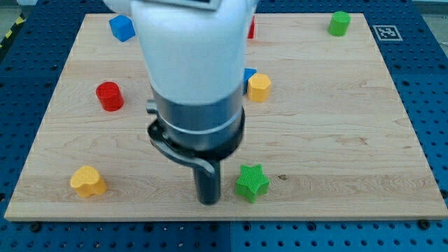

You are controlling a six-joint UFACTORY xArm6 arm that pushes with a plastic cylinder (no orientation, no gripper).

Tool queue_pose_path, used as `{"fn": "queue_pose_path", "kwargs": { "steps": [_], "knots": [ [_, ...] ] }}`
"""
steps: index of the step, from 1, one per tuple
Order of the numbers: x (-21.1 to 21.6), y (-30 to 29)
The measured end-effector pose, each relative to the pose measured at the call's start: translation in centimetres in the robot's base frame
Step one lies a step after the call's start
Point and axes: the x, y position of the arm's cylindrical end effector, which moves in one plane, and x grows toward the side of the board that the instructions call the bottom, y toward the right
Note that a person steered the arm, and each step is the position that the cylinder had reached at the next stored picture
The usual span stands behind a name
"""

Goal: Push green star to center right

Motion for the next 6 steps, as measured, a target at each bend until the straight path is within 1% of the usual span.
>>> {"fn": "queue_pose_path", "kwargs": {
  "steps": [1, 2, 3, 4, 5, 6],
  "knots": [
    [0.7, 4.6],
    [-1.5, 8.4],
    [-2.7, 9.0],
    [-2.3, 5.9],
    [-1.7, 0.9],
    [-1.8, -0.7]
  ]
}}
